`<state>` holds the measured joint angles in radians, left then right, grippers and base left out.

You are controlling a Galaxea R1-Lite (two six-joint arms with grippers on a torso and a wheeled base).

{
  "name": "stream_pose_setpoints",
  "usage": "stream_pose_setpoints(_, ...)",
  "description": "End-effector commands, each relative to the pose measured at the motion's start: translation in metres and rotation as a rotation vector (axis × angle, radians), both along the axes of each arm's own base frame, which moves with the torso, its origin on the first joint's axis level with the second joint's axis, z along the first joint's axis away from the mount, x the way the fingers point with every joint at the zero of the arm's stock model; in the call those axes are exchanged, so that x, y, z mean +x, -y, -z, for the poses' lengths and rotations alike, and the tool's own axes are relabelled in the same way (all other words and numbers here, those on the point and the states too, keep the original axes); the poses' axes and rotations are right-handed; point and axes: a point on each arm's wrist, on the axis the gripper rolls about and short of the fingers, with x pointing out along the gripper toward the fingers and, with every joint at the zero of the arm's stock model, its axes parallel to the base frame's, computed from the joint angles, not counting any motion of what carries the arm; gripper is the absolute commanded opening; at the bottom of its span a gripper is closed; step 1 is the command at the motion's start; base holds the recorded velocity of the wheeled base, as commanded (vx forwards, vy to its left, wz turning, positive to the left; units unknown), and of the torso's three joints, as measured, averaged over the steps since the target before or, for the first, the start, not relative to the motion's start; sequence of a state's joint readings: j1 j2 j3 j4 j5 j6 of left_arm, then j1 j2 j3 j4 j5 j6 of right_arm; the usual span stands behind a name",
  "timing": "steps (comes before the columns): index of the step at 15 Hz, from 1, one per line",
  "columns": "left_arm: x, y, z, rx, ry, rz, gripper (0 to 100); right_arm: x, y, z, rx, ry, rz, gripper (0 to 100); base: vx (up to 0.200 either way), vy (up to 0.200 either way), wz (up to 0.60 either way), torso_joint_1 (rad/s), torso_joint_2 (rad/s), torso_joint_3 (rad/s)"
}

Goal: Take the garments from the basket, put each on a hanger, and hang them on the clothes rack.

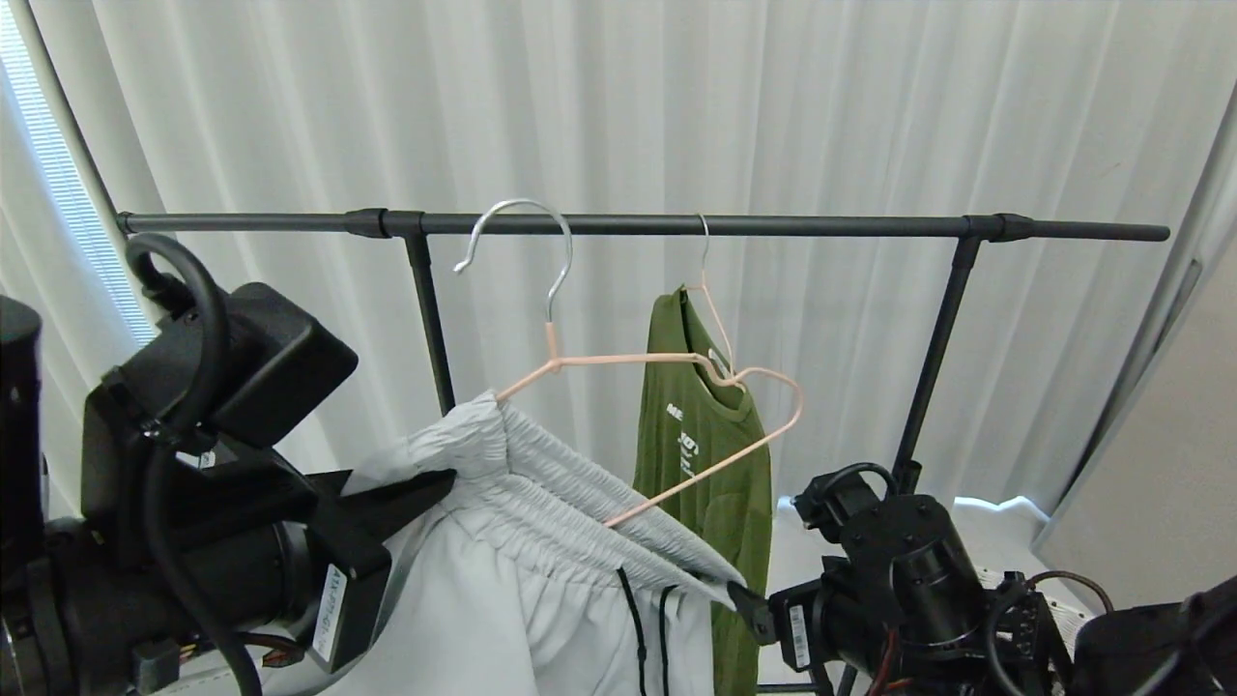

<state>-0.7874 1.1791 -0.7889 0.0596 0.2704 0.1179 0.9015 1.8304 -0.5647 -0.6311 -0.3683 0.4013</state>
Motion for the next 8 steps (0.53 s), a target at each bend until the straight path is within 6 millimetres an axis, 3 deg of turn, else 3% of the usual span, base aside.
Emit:
stream_pose_setpoints(1, -0.007, -0.007, 0.008, 0.024, -0.005, 0.003, 0, 0.016, 0.017, -0.006, -0.012, 0.030, 0.068, 100, 0.000, 0.000, 0.00, 0.000, 0.00, 0.000)
stream_pose_setpoints(4, -0.024, -0.024, 0.028, 0.080, -0.007, 0.029, 0, 0.032, 0.035, -0.016, -0.005, 0.073, 0.135, 100, 0.000, 0.000, 0.00, 0.000, 0.00, 0.000)
stream_pose_setpoints(8, -0.038, -0.036, 0.050, 0.143, -0.025, 0.070, 0, 0.034, 0.036, -0.020, 0.002, 0.106, 0.128, 100, 0.000, 0.000, 0.00, 0.000, 0.00, 0.000)
